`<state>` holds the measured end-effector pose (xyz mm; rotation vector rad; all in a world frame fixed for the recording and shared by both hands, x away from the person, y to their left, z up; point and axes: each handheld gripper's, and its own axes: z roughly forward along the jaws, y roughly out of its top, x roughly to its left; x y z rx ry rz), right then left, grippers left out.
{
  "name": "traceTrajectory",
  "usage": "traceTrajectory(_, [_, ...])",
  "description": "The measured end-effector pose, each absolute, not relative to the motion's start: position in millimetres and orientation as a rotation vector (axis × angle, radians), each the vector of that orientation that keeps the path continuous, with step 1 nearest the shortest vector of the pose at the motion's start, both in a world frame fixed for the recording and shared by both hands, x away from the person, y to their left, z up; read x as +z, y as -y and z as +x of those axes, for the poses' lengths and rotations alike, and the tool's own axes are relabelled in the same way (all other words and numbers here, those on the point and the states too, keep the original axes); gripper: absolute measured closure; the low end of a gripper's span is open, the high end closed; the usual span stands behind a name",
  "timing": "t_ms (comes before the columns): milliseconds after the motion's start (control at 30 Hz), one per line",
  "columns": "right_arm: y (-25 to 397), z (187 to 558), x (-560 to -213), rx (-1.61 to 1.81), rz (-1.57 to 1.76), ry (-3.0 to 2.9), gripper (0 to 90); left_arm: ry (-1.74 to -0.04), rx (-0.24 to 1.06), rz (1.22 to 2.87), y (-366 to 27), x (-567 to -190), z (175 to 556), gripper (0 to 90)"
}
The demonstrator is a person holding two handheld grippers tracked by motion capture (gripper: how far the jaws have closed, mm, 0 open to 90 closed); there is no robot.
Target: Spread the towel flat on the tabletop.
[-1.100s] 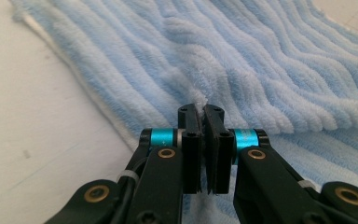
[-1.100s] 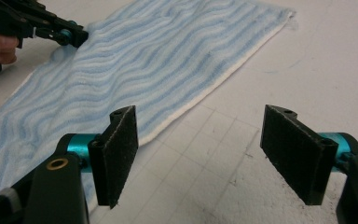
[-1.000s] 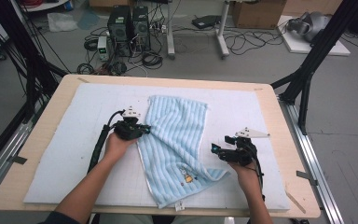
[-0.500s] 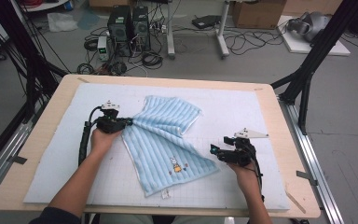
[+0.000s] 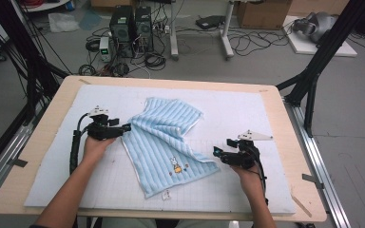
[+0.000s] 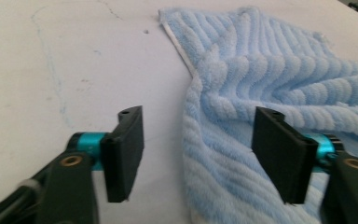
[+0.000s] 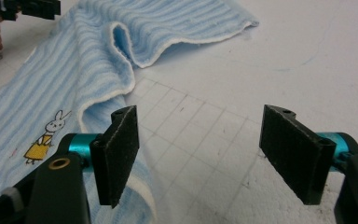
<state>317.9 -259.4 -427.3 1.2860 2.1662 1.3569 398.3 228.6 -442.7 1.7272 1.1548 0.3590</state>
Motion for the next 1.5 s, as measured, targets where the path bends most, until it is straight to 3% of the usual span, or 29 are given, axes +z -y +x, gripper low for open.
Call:
traceTrajectory(200, [256,319,-419,1.374,1.263,-2.156,30.1,-1.064,0.36,1.664,-242,-431,375,22.6])
traceTrajectory(433, [243,337,-411,1.366,1.24,-2.166,36.9,-1.008,0.349,1.64,-254,-435,359,23.5])
traceTrajectory(800, [173,395,-414,1.223,1.238,-2.274,44.3,-0.987,0.341,1.624,-256,-436,357,24.7])
traceTrajectory(1167, [124,449,-438,0.905,1.234,-2.389,45.3,-0.985,0.327,1.611,-259,-437,356,25.6])
traceTrajectory(1200, [123,450,-438,0.897,1.219,-2.394,46.9,-0.987,0.324,1.608,-260,-437,356,25.6])
traceTrajectory(1233, [122,452,-437,0.891,1.213,-2.405,55.5,-0.989,0.326,1.611,-260,-437,356,25.9])
traceTrajectory(1267, [123,453,-435,0.882,1.18,-2.423,72.3,-0.989,0.327,1.616,-261,-437,356,26.6])
traceTrajectory(1300, [123,455,-433,0.855,1.148,-2.449,80.3,-0.991,0.324,1.616,-261,-437,356,26.6])
traceTrajectory(1500, [131,478,-420,0.749,1.127,-2.366,84.1,-0.991,0.319,1.622,-259,-439,356,26.6])
